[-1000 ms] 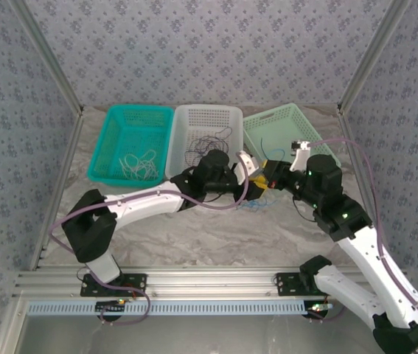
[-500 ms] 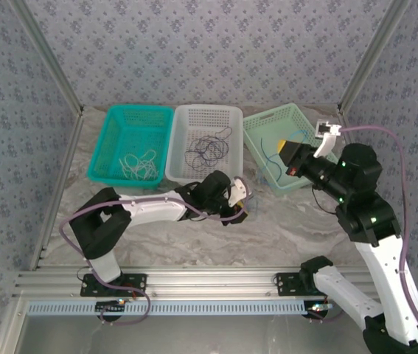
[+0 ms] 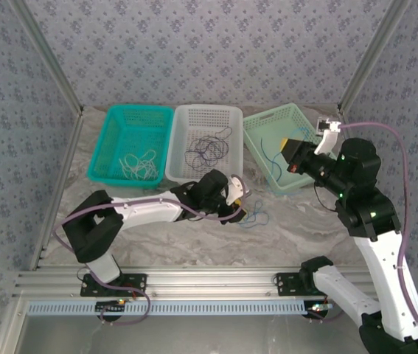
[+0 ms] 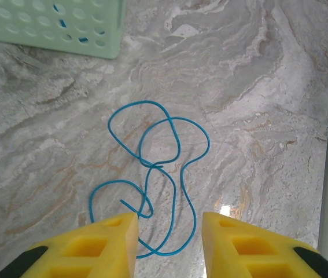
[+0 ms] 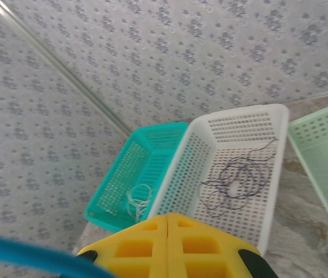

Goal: Untangle the cables

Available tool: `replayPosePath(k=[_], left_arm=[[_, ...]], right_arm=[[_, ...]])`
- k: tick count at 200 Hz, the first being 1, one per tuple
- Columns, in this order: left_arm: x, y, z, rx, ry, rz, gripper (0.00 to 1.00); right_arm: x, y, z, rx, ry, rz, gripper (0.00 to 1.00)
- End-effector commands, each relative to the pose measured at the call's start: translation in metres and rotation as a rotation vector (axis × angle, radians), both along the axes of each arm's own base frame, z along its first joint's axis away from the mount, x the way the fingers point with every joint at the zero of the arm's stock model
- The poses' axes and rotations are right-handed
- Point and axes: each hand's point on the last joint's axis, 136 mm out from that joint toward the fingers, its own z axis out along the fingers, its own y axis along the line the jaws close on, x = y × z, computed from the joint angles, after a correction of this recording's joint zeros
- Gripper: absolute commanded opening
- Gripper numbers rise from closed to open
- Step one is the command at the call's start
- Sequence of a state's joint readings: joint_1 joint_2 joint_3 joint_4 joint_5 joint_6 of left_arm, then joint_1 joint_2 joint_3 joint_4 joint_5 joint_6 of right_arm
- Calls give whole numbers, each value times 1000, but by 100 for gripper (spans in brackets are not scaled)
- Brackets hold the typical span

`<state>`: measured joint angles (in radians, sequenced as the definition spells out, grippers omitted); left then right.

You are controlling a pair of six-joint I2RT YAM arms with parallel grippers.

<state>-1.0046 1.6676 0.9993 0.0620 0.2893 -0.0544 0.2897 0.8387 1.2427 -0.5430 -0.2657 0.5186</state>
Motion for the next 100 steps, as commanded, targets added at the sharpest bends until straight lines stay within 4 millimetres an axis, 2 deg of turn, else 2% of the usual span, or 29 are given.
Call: replayPosePath(k=[1, 11, 25, 58, 100], left_arm=[[0, 5, 13, -5, -33, 19, 40], [0, 7, 14, 0, -35, 24, 45], [1, 10, 13, 7, -39, 38, 46], [4, 19, 21, -9, -65, 79, 50], [8, 29, 29, -11, -98, 119, 55]], right_arm=[[21, -19, -23, -127, 44, -93, 0], [35, -25, -34, -171, 66, -125, 0], [57, -36, -54, -236, 107, -181, 0], [113, -72, -103, -364, 188, -317, 0], [169, -88, -144, -401, 239, -319, 0]])
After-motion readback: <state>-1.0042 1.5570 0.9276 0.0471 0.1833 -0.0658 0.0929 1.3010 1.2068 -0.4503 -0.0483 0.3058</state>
